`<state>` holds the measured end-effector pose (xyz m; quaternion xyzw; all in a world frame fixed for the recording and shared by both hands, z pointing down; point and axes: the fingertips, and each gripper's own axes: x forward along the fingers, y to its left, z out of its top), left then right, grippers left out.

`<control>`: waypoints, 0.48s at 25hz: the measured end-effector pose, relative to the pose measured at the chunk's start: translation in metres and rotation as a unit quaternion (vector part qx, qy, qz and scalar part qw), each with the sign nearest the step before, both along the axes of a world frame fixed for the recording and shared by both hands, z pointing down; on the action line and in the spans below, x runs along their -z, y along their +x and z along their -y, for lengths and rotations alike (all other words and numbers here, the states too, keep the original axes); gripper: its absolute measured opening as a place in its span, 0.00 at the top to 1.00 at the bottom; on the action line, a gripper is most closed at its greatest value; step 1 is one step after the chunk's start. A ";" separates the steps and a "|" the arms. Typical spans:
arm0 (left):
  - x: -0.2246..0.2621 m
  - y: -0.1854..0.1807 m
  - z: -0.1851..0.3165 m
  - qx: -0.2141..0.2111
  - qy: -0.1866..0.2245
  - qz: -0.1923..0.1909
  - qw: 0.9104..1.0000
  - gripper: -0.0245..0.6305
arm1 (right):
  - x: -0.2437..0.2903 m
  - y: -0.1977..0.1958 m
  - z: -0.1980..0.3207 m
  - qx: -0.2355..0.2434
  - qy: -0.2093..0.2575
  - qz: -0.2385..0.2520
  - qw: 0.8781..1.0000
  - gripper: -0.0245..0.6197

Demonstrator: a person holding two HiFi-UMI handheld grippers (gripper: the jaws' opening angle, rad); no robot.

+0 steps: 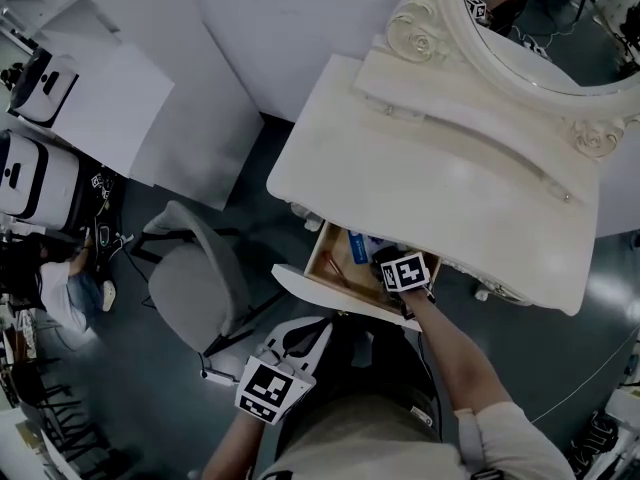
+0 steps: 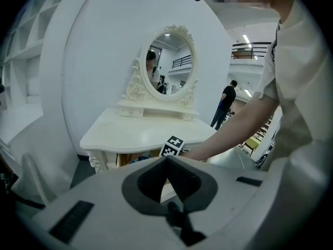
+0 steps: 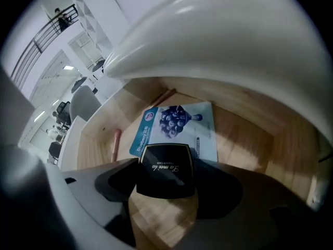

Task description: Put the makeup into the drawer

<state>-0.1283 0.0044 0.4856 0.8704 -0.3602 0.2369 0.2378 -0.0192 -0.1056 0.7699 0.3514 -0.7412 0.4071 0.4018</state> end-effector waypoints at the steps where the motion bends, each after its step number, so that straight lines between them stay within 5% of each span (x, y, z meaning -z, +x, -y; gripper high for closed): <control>1: 0.001 -0.002 0.000 0.000 0.002 0.001 1.000 0.88 | -0.001 0.000 0.001 0.002 0.005 -0.007 1.000 0.47; 7: 0.008 -0.007 0.006 -0.010 0.023 -0.004 1.000 0.88 | 0.016 0.002 0.012 0.003 0.048 -0.027 0.998 0.47; 12: 0.020 -0.009 0.004 -0.028 0.047 -0.024 0.998 0.88 | 0.063 -0.006 -0.003 -0.002 0.079 0.012 0.997 0.47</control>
